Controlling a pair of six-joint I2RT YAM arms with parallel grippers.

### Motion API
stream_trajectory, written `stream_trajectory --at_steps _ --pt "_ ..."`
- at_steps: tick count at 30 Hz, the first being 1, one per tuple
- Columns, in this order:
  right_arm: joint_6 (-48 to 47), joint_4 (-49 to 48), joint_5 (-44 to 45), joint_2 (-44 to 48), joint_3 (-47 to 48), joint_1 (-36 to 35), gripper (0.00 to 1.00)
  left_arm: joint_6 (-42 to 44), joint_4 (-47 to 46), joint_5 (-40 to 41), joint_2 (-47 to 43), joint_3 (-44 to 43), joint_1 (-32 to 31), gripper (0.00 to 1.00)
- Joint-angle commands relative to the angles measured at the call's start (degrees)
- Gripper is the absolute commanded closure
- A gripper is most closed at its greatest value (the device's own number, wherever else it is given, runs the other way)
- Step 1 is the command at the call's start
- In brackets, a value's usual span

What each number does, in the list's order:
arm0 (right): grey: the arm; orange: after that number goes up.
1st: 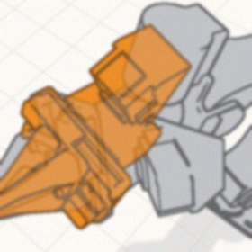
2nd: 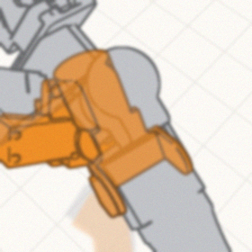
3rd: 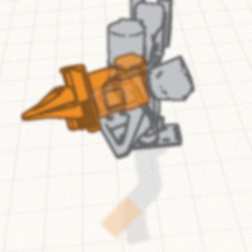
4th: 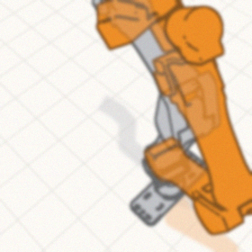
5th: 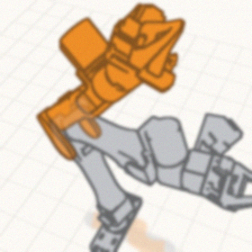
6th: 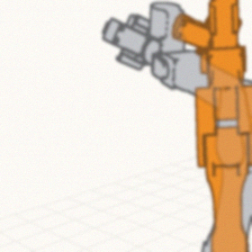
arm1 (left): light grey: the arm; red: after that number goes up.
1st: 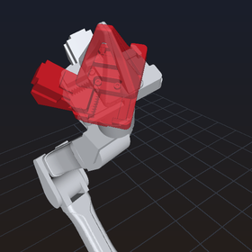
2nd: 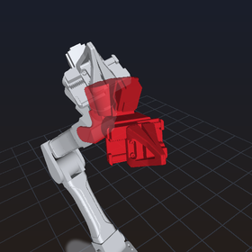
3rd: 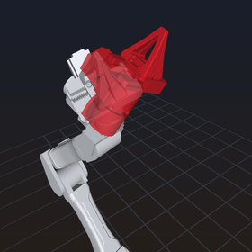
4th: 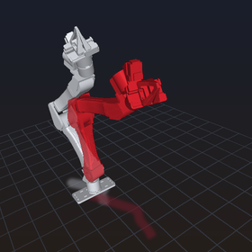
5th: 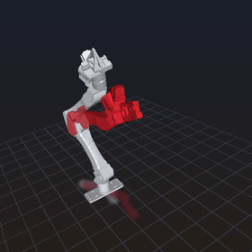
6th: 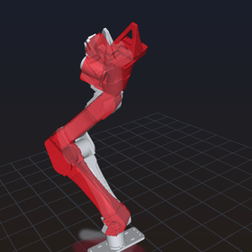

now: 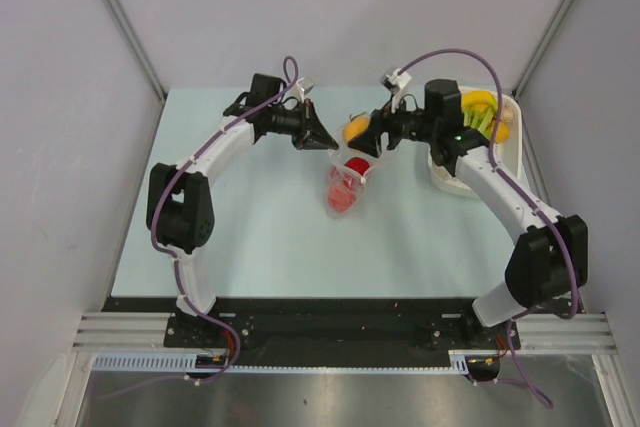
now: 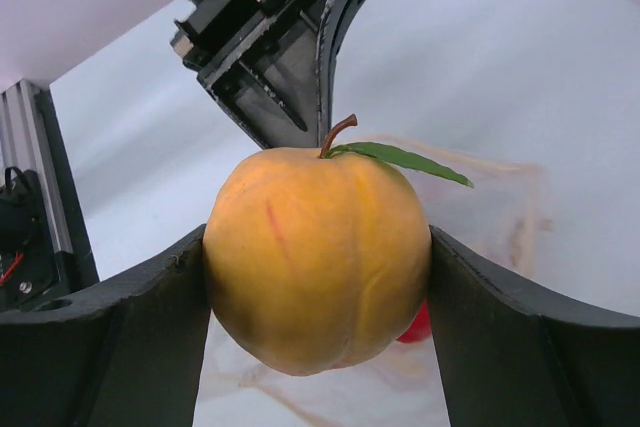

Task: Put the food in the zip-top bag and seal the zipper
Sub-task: Place the fake fruit in the zipper food storage bag.

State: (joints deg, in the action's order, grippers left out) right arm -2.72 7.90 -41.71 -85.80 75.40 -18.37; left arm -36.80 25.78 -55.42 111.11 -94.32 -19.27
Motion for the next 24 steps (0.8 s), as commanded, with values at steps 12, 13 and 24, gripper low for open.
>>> stream_trajectory --at_steps 12,13,24 --pt "2.45 -1.82 1.21 -1.48 2.39 0.51 0.0 0.5 -1.96 -0.13 -3.45 -1.39 -0.24 1.0" --pt "5.85 -2.53 0.5 -1.13 2.91 1.75 0.0 0.41 -1.96 -0.22 -3.36 -1.48 -0.24 1.0" --pt "2.91 -0.18 5.31 -5.68 5.81 23.02 0.31 1.02 -1.08 -0.39 -2.3 -2.09 -0.16 1.0"
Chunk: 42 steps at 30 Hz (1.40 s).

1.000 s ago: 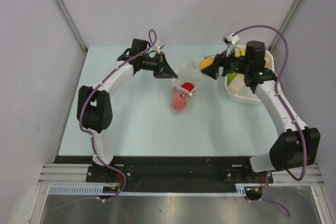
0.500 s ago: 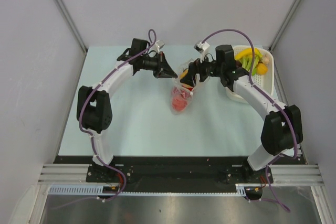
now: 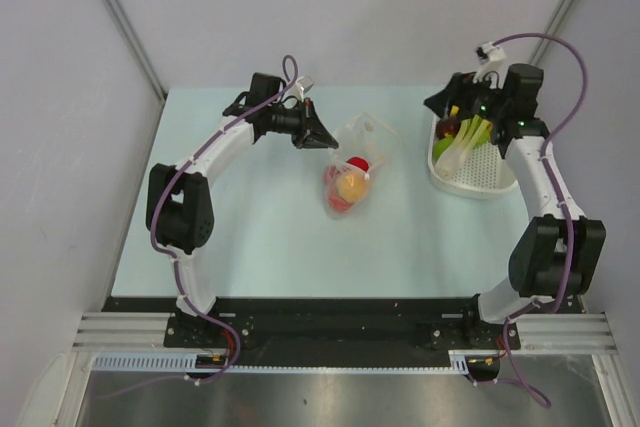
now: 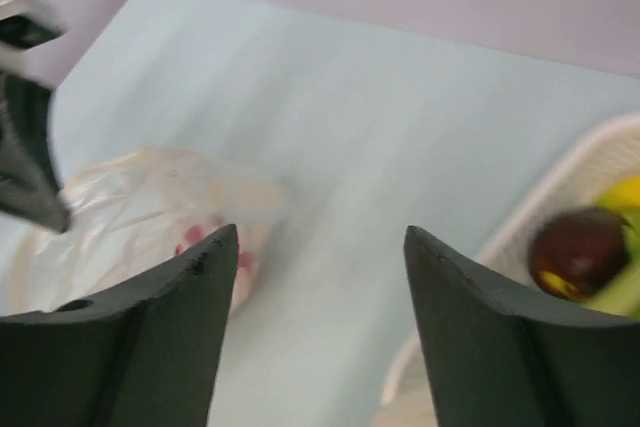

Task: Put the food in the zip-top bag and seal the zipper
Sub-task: Place the fake fruit in the zipper food storage bag, then adjust the fake vegetable in the bin.

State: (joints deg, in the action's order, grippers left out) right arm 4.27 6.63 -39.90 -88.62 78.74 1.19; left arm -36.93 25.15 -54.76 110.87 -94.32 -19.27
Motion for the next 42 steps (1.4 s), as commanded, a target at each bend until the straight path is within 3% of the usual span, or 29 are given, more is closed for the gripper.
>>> stream_trajectory --at_steps 1,3,9,17,22,28,31,35,40,42 --pt "-6.1 1.54 4.3 -3.66 2.65 3.81 0.36 1.33 -0.19 -0.96 -1.97 -2.18 -0.16 1.0" --pt "-11.99 3.81 6.4 -6.37 3.61 4.17 0.43 1.59 0.08 -0.7 -1.62 -2.7 -0.07 1.0" --pt "-27.01 19.1 13.08 -13.68 11.15 2.59 0.5 2.21 0.6 -0.17 -1.71 -2.71 0.37 1.0" --pt "-40.03 31.92 21.96 -15.71 9.59 1.71 0.51 2.56 0.96 -0.34 -1.97 -2.18 0.72 1.0" --pt "-50.74 38.45 27.06 -14.13 8.01 4.68 0.51 2.82 1.39 -0.61 -2.06 -2.27 0.9 1.0" --pt "-52.88 41.44 29.19 -15.27 11.52 9.79 0.45 2.83 1.4 -0.52 -1.62 -2.27 0.9 1.0" --pt "-51.91 41.36 27.43 -15.35 13.72 9.53 0.37 2.74 1.48 -0.61 -1.1 -2.62 0.9 1.0" --pt "-47.35 41.53 24.0 -16.67 17.14 9.09 0.2 3.0 1.84 -0.43 -0.92 -3.15 0.9 1.0" --pt "-39.0 39.26 18.91 -18.08 17.41 8.92 0.23 3.44 2.54 -0.17 -1.18 -3.06 0.9 1.0" --pt "-36.98 38.81 17.84 -18.52 17.41 8.48 0.35 3.53 2.71 -0.08 -1.27 -3.06 0.9 1.0"
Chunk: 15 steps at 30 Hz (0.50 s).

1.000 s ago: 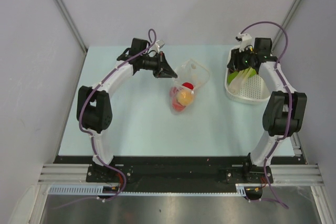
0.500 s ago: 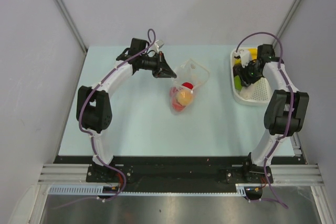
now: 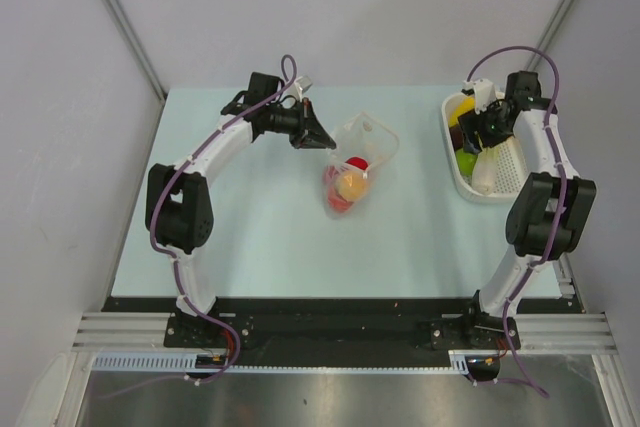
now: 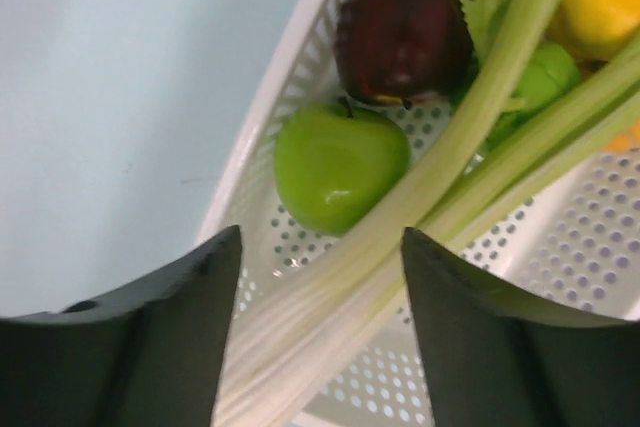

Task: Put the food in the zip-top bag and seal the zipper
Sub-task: Adjust the fake vegetable in the bin.

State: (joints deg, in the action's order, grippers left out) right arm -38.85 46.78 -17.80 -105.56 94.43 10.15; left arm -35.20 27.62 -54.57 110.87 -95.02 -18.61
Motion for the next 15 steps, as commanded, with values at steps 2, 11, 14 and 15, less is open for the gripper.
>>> stream_trajectory --at_steps 2,11,14,15 --pt "5.72 -0.03 -4.96 -1.84 1.72 -1.01 0.47 2.24 0.42 -0.28 -1.36 -2.45 0.24 1.0" --pt "4.63 5.51 7.68 2.36 -1.7 -2.24 0.14 3.47 1.74 -0.54 -1.88 -2.1 0.59 1.0" --pt "9.73 3.85 11.29 4.65 -3.89 -2.07 0.1 3.56 1.83 -0.72 -1.88 -1.92 0.68 1.0" --pt "11.24 2.8 12.69 5.62 -4.6 -1.89 0.09 3.73 1.83 -0.8 -1.88 -1.83 0.68 1.0"
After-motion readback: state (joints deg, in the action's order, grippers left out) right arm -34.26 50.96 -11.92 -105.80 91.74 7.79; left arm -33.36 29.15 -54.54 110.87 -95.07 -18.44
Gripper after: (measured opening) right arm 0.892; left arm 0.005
